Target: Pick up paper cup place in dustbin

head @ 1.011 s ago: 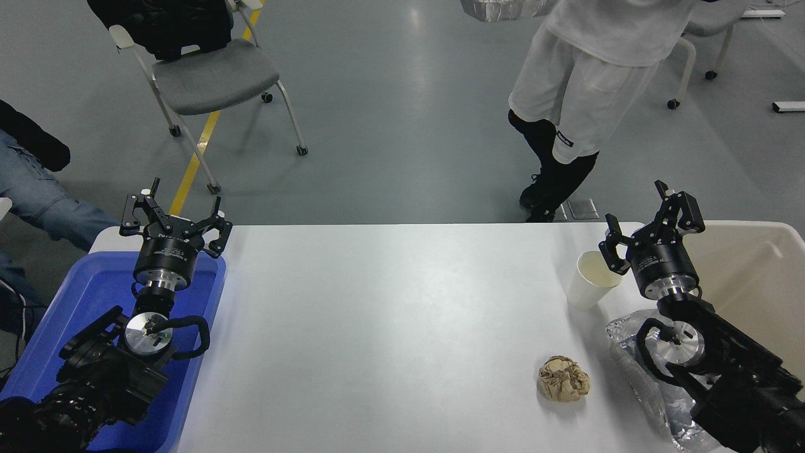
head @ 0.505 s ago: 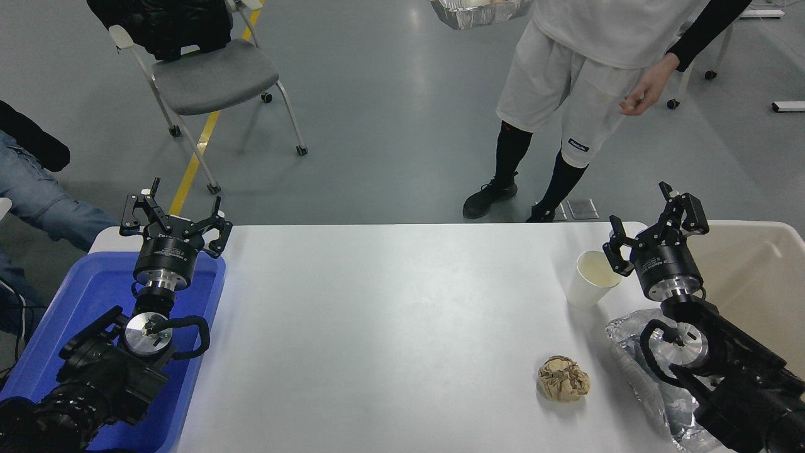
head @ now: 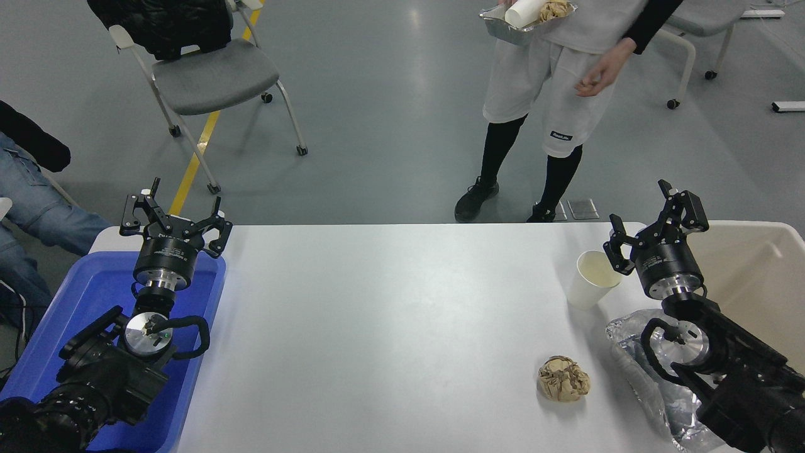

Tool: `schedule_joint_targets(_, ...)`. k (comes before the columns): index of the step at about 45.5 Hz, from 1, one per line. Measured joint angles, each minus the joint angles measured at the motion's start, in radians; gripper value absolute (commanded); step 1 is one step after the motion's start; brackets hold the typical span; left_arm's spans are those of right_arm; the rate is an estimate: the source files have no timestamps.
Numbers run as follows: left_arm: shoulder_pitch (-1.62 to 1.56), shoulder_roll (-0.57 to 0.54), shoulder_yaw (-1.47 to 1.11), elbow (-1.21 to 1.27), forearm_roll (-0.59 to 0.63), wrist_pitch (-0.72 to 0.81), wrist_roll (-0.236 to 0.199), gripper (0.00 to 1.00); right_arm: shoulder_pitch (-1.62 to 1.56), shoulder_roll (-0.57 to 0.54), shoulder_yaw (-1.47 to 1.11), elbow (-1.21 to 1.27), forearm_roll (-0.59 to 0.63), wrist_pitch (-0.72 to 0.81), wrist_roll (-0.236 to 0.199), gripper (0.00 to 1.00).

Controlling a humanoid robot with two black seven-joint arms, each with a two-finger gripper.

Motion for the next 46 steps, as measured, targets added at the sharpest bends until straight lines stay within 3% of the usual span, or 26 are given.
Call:
schedule_joint_targets(10, 0.000, 0.000, 0.000, 0.000, 0.000, -0.003, 0.000, 0.99, 0.075, -0.109, -0.197, 0.006, 0.057, -0.054, 0.001, 1.00)
schedule_joint_targets(31, 0.000, 0.000, 0.000, 0.000, 0.000, -0.004, 0.000, 0.99, 0.423, -0.343, -0.904, 0.026, 0.126, -0.050, -0.001, 1.00)
schedule_joint_targets(46, 0.000, 0.000, 0.000, 0.000, 0.000, -0.005, 0.000, 0.99, 0.667, -0.426, -1.107, 0.033, 0.125, -0.033, -0.001, 1.00)
